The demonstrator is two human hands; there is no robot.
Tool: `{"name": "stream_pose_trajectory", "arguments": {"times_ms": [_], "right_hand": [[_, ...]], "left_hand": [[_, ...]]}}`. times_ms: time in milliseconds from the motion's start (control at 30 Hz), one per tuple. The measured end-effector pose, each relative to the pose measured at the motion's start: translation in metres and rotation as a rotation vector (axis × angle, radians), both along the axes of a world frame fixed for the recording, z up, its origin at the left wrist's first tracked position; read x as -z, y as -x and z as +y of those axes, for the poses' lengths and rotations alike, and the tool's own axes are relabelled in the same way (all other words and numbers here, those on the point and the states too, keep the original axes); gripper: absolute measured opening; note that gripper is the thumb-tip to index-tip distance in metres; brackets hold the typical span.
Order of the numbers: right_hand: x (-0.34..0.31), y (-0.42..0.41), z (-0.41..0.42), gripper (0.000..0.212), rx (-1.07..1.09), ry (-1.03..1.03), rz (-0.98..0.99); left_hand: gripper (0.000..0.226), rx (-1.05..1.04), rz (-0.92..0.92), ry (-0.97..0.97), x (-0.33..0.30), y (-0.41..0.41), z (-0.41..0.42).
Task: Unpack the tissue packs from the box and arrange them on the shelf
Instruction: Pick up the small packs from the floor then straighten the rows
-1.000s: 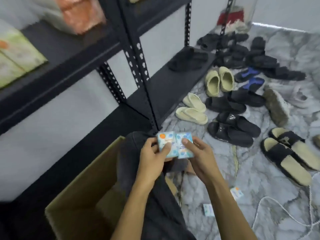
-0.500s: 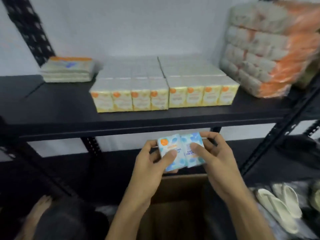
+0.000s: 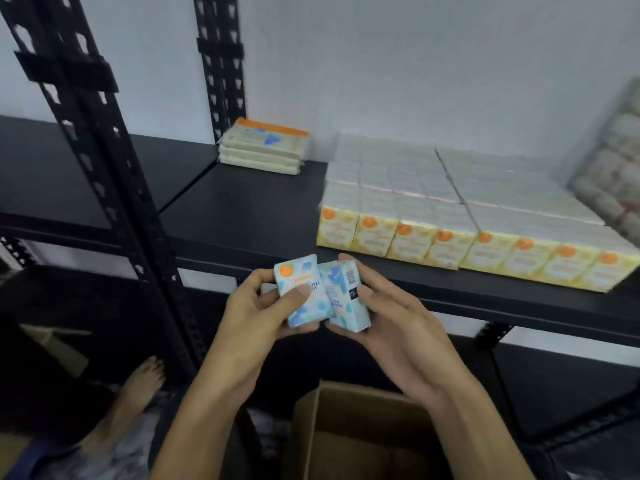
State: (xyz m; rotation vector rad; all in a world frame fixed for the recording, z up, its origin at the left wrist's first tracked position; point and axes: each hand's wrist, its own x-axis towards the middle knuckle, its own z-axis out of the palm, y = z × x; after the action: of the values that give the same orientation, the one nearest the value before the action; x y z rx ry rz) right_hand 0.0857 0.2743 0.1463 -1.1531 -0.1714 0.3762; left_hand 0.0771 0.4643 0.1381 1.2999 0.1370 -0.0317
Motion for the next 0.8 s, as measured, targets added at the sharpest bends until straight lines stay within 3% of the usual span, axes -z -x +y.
{"name": "stream_pose_trajectory", "arguments": {"times_ms": [367,533,633,800], "right_hand": [[0.004,-0.019,0.008,0.055,0.037,0.333,-0.175],[-0.009,-0.026,0.004,0.04,0.043,0.385,-0.3],[-0.027,-0.03,-0.001,0.041,0.015,0.401,-0.323],[-0.073,-0.054,0.002,0.041,0.172,0.41,-0.395]], "left_hand": [[0.032,0.113,0.064,0.034,0.001,-0.011,0.029],[0.034,0.135,0.022,-0.022,-0.004,-0.017,0.031],[0.033,0.137,-0.029,-0.109,-0.015,-0.022,0.035],[0.028,0.018,-0.118,-0.341,-0.033,-0.055,0.047]]}}
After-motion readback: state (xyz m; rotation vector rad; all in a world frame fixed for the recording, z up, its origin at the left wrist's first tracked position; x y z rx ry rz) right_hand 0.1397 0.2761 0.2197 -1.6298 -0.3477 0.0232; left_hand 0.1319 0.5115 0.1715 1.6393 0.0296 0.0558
